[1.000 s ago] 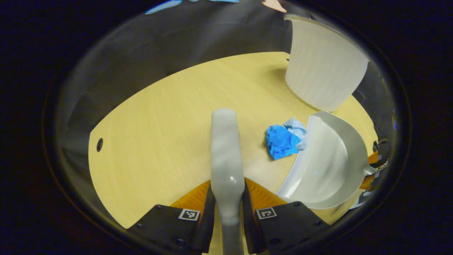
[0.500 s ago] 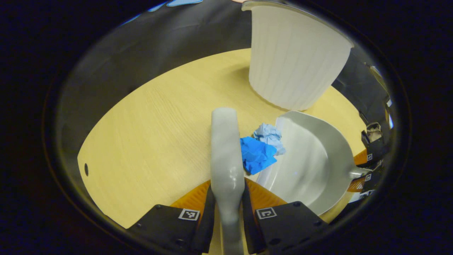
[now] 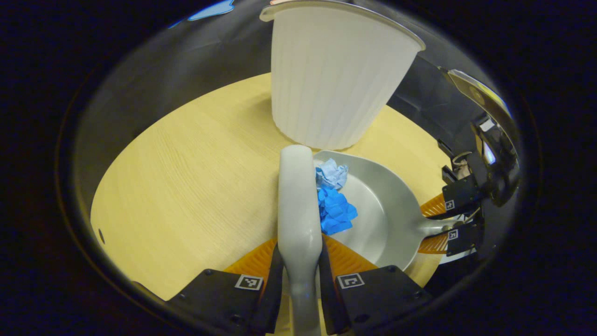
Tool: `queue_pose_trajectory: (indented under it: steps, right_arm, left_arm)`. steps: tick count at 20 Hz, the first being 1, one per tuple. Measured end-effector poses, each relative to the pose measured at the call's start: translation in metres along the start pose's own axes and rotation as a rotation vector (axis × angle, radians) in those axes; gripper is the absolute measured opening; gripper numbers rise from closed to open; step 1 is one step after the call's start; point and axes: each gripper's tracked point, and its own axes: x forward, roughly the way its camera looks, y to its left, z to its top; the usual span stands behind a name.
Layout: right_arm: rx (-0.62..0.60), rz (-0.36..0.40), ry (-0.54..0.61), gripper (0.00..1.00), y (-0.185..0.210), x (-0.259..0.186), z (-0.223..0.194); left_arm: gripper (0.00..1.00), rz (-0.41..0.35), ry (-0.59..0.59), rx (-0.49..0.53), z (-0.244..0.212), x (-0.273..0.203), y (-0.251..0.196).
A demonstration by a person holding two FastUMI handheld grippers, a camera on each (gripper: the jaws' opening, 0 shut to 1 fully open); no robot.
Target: Pick up the small broom and dustpan from the desktop, sweep the trash into the dustpan with the broom, and then empty the trash into the garbage bin.
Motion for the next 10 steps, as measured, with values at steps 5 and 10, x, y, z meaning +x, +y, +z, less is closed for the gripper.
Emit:
queue_pose_trajectory:
  steps: [5, 10]
  right_arm:
    - [0.011, -0.009, -0.004, 0.32, -0.001, 0.004, -0.002]
    - [0.032, -0.031, -0.013, 0.32, -0.002, 0.004, -0.003]
  left_arm:
    - [0.43, -0.002, -0.011, -0.032, -0.011, -0.013, -0.008]
    - [0.41, 0.073, -0.073, -0.121, -0.016, -0.041, 0.009]
